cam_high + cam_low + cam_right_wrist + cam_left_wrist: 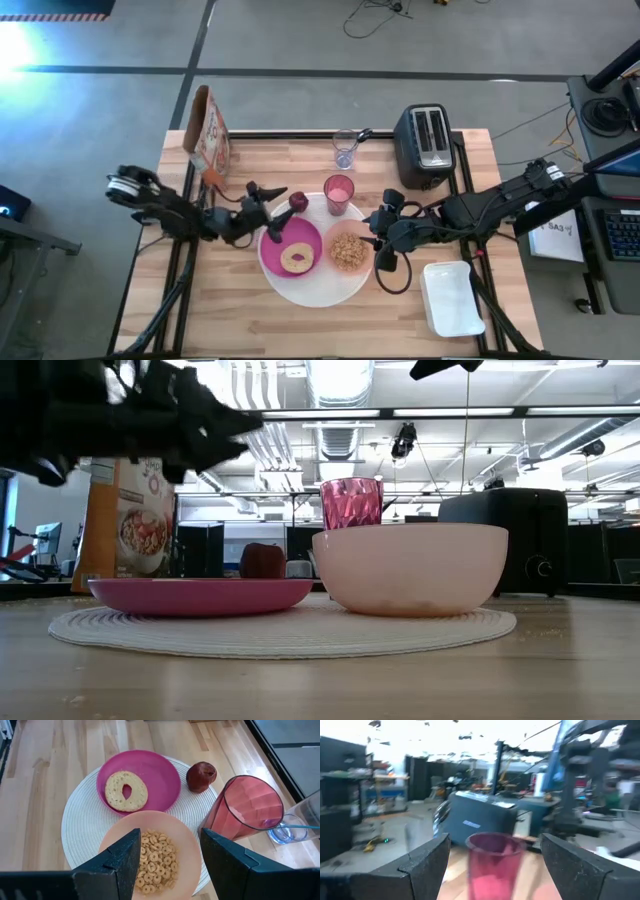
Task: Arrange a breakfast setting
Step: Put the blue spoon from the transparent cup to the right of the orange bowl
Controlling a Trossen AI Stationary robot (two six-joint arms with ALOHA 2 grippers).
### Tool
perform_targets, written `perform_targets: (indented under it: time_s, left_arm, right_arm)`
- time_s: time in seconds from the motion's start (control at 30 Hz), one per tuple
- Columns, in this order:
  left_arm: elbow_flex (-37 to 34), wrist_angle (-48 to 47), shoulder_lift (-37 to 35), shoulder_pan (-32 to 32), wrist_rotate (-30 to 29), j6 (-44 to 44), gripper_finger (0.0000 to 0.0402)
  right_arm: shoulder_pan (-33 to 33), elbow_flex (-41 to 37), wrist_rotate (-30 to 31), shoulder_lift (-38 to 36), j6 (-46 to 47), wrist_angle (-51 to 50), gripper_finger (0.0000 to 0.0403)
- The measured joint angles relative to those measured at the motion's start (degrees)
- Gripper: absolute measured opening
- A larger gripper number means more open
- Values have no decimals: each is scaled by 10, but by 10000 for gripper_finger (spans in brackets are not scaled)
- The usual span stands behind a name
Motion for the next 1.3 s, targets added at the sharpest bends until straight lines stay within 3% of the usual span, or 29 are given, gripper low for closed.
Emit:
perform_targets:
  time_s: [0.23,0.43,0.6,0.7,0.83,0.97,1.07,1.17,1.3]
  left_arm:
    - [4,-112,-98,-55,2,34,294]
    - [36,-305,-164,-60,81,7,293]
    - [87,-533,-230,-60,89,18,284]
    - [133,-694,-260,-56,61,4,277]
    - [180,-837,-283,-32,37,-39,270]
    - [179,-858,-288,-19,66,-79,264]
    - [170,-844,-293,-20,68,-123,256]
    - [166,-822,-293,-26,44,-133,242]
    - [164,-772,-278,-31,12,-105,224]
  right_arm:
    - [0,0,0,0,0,0,194]
    - [0,0,1,0,-25,1,194]
    - [0,0,1,0,-191,21,194]
    - [0,0,1,0,-273,58,194]
    - [0,0,-2,0,-278,117,194]
    - [-2,0,-5,0,-176,174,194]
    - [-9,0,5,0,-211,230,194]
    - [-10,0,12,0,-226,271,194]
    - [-9,0,10,-1,-163,281,194]
